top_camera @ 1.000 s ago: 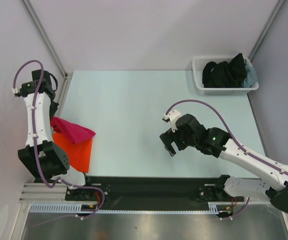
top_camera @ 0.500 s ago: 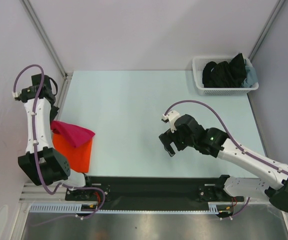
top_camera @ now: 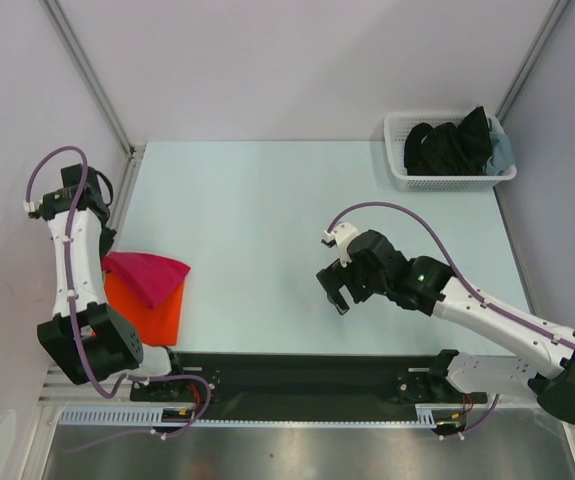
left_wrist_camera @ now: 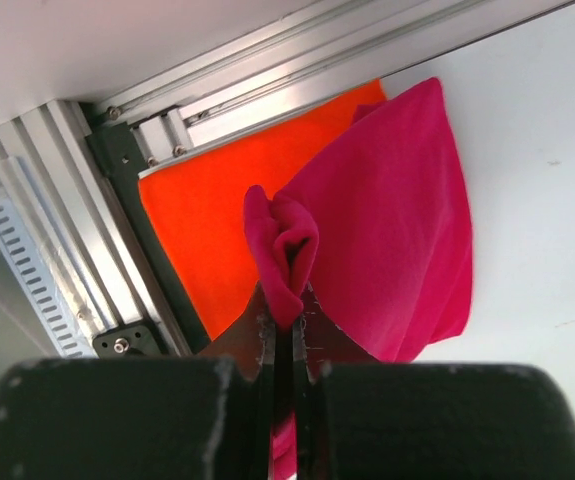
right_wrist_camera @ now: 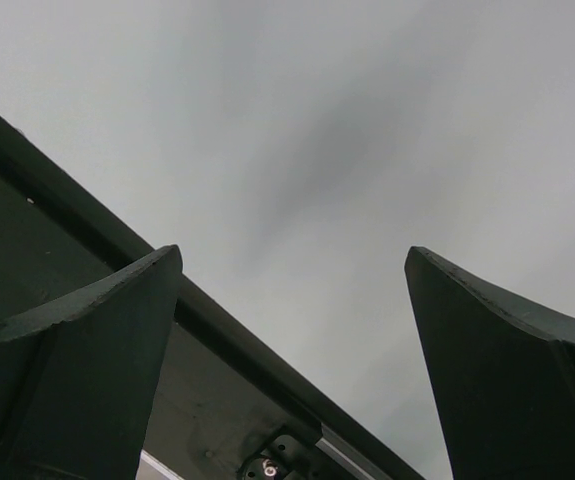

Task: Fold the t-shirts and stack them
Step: Neatly place the folded tshirt to the corner

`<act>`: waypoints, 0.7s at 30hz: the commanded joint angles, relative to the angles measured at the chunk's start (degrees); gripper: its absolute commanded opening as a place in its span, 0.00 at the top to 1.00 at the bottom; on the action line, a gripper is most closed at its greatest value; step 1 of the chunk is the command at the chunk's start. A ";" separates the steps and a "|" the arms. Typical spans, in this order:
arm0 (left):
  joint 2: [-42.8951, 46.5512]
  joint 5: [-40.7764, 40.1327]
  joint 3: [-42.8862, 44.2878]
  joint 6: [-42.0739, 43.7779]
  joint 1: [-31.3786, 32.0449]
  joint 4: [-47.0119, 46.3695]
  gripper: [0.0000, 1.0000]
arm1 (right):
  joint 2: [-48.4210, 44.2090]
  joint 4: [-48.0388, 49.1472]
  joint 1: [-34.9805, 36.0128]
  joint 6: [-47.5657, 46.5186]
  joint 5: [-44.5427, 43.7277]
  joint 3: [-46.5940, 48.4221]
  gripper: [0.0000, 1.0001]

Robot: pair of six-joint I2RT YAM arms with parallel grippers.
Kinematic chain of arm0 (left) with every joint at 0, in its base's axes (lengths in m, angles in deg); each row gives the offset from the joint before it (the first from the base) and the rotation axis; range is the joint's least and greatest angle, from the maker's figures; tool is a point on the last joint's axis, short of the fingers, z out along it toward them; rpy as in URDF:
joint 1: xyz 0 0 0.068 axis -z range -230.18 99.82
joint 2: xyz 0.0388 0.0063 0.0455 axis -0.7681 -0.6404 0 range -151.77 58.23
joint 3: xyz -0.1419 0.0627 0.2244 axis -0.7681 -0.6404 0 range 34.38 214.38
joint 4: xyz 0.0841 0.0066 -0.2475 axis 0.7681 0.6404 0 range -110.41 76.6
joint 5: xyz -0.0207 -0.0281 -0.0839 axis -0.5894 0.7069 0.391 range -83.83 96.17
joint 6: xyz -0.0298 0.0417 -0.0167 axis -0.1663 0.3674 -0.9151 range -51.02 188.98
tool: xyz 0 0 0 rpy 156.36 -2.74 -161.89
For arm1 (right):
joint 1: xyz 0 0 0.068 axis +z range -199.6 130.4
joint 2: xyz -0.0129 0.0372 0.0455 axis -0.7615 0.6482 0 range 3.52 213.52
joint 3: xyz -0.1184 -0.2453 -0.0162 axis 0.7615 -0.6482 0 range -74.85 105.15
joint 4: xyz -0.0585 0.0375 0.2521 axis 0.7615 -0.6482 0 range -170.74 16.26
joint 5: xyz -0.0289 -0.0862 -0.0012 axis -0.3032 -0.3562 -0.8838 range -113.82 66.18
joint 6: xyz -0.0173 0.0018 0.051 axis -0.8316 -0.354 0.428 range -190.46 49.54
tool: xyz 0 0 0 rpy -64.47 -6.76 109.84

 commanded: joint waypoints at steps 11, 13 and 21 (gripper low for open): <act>7.62 -0.46 -11.57 1.50 -6.37 -2.33 1.00 | 0.28 1.30 -0.52 -1.15 0.66 -0.29 0.00; 8.50 0.24 -14.03 1.50 -7.52 -3.29 1.00 | 0.54 1.47 -0.61 -1.32 1.01 -0.11 0.00; 10.62 2.36 -21.49 1.07 -12.00 -4.97 1.00 | 1.51 1.82 -0.61 -1.94 2.68 -0.02 0.00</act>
